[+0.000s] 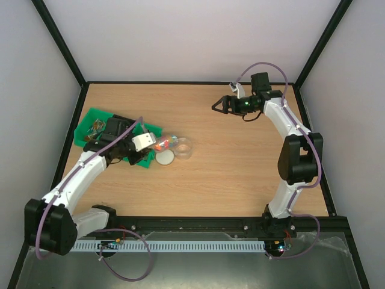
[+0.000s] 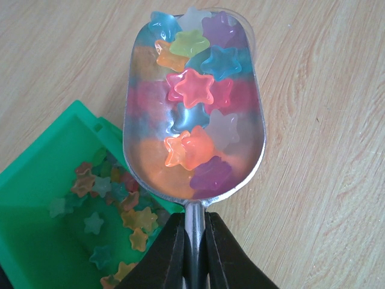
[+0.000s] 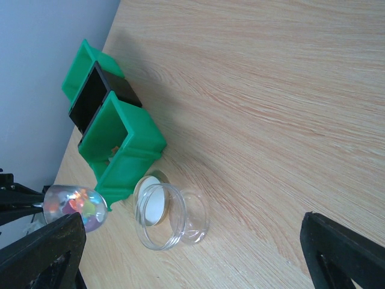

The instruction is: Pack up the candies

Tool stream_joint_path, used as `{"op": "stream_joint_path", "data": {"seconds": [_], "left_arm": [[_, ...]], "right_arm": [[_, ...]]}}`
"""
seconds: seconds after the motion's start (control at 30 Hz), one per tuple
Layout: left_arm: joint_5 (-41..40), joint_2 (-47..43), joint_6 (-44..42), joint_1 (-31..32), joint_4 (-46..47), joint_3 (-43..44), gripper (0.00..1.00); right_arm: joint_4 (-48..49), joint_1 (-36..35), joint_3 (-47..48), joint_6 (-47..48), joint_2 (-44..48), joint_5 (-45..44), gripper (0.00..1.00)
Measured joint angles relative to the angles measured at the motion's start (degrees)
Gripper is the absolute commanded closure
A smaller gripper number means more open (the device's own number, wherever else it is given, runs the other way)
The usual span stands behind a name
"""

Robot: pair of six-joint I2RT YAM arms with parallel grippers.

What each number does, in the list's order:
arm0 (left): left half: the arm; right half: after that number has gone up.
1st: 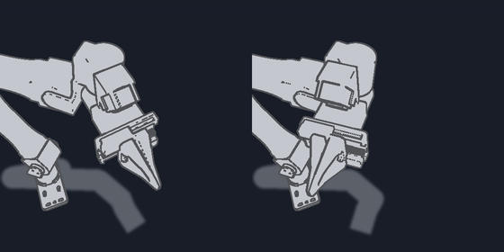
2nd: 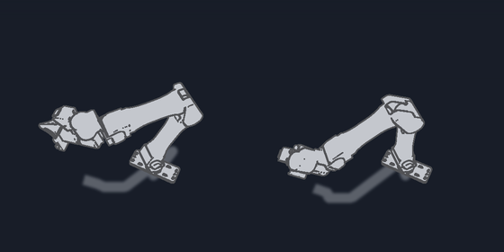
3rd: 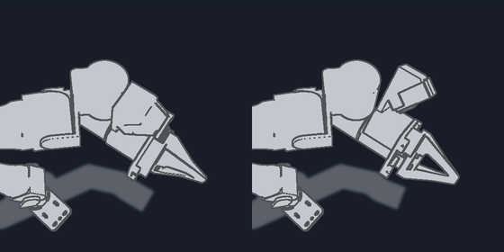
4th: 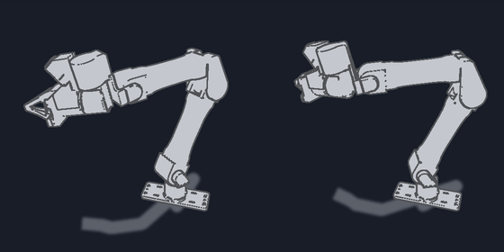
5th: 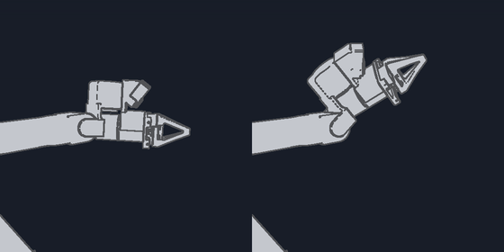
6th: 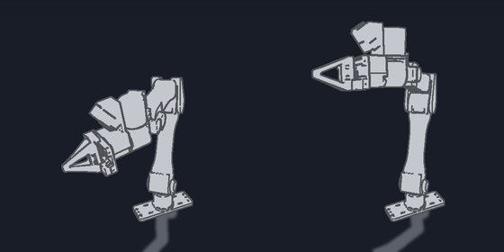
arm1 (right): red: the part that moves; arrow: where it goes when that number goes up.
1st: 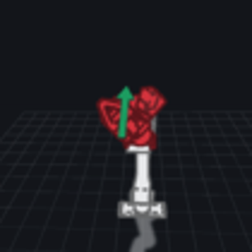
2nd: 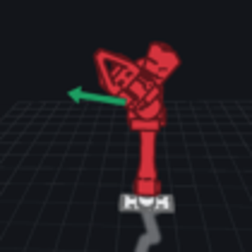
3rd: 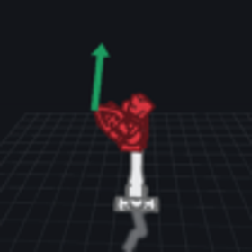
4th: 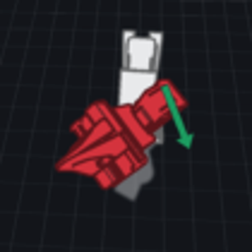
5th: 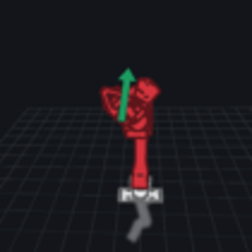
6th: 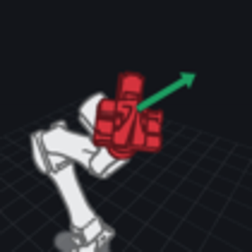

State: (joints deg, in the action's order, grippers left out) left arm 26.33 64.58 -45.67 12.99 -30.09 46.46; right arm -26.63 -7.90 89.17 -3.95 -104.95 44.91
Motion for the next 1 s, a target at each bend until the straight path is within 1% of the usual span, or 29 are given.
{"op": "stream_joint_path", "data": {"seconds": [0.53, 1.0], "left_arm": [[-6.34, 8.46, 0.44, 7.02, -3.28, 6.45, 0.98], [-10.62, 15.37, 0.98, 9.9, -7.17, 12.76, 0.98]], "right_arm": [[-0.02, 0.0, 0.0, 0.31, 0.02, -0.42, 0.01], [-0.02, 0.0, 0.02, 0.28, 0.02, -0.87, 0.01]]}}
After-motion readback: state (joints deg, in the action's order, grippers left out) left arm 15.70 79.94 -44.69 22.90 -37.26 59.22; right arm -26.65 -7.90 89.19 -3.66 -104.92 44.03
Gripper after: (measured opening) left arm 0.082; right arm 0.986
